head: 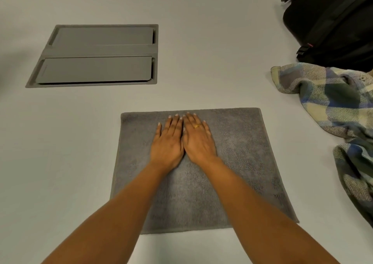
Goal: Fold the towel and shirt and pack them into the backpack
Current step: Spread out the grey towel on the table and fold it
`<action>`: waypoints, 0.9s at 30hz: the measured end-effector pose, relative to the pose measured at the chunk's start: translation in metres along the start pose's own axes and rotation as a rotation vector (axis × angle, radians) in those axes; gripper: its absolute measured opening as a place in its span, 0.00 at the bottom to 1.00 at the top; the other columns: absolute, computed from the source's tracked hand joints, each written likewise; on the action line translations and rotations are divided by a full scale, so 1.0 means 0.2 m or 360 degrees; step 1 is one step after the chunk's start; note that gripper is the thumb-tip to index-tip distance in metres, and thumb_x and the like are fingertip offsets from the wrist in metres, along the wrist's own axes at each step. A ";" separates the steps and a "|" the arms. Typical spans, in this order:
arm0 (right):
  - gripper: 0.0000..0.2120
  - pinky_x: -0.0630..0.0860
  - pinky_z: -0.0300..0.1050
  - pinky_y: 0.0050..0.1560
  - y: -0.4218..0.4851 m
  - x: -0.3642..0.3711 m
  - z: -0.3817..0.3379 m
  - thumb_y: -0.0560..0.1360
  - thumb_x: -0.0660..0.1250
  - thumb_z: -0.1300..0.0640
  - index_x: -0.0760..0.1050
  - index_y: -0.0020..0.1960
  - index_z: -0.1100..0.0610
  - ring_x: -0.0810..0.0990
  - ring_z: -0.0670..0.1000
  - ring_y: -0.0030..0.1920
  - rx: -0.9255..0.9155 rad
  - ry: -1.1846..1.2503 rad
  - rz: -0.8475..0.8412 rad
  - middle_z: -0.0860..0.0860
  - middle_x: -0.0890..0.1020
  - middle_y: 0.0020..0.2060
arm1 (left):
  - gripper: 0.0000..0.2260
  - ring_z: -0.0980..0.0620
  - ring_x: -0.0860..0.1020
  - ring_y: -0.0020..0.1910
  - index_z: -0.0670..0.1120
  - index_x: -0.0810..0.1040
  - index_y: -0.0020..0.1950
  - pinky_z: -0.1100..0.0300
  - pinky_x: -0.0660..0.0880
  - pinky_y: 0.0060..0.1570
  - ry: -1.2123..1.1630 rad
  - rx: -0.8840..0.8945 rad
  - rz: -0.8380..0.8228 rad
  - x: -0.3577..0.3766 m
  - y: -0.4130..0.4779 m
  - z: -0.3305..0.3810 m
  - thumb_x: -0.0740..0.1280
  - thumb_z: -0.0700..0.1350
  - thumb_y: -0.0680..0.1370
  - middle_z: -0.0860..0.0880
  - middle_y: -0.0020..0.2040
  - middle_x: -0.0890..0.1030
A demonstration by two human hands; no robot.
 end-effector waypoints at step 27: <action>0.26 0.40 0.60 0.72 0.02 -0.27 0.69 0.81 0.45 0.44 0.52 0.76 0.52 0.47 0.51 0.76 0.0519 -0.0272 0.0184 0.50 0.54 0.76 | 0.29 0.44 0.42 0.76 0.49 0.46 0.77 0.43 0.36 0.70 0.0012 -0.0694 0.0027 -0.10 0.04 -0.42 0.43 0.61 0.80 0.46 0.78 0.47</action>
Point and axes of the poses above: each hand's wrist, its own y-axis towards the middle knuckle, its own x-axis out of the palm, z = x × y, the point moved 4 cm from there along y, towards the middle knuckle
